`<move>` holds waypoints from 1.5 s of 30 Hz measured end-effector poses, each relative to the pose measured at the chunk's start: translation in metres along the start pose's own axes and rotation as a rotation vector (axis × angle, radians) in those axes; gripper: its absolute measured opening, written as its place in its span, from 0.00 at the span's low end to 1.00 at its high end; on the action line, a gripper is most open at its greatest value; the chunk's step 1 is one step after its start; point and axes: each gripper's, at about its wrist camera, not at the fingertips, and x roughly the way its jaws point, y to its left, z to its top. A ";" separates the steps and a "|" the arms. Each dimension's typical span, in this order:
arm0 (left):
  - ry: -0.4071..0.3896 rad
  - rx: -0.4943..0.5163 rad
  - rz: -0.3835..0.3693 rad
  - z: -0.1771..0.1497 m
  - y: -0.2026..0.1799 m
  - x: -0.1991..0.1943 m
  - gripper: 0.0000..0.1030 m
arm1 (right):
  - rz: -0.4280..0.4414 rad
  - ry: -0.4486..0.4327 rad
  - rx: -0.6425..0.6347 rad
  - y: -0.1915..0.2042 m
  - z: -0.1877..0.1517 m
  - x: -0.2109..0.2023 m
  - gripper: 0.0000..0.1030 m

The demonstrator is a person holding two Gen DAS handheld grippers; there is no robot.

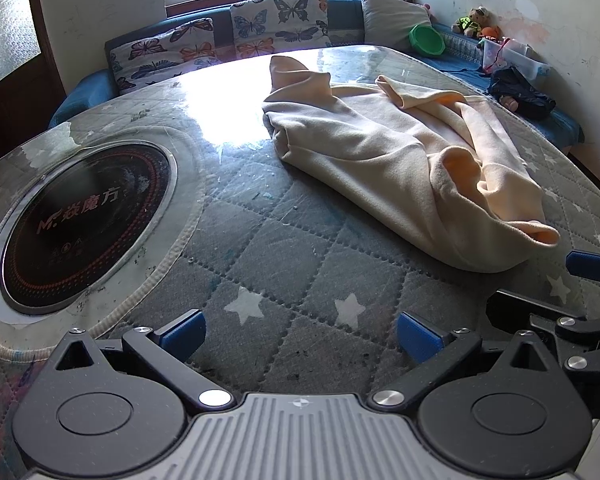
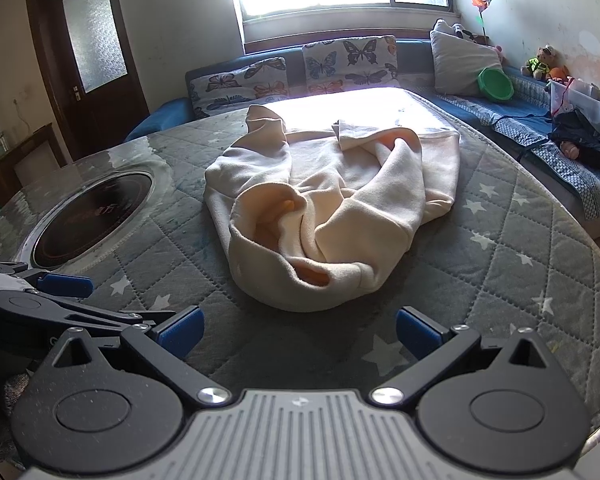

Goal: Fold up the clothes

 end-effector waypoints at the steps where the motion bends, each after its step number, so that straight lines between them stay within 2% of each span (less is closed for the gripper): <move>1: 0.000 0.000 0.000 0.000 0.000 0.000 1.00 | 0.000 0.001 0.001 0.000 0.000 0.000 1.00; 26: -0.003 0.015 -0.008 0.007 -0.001 0.003 1.00 | -0.005 -0.004 -0.009 -0.002 0.005 0.005 1.00; 45: -0.013 0.006 0.006 0.027 0.007 0.011 1.00 | 0.004 -0.024 -0.022 -0.006 0.024 0.015 1.00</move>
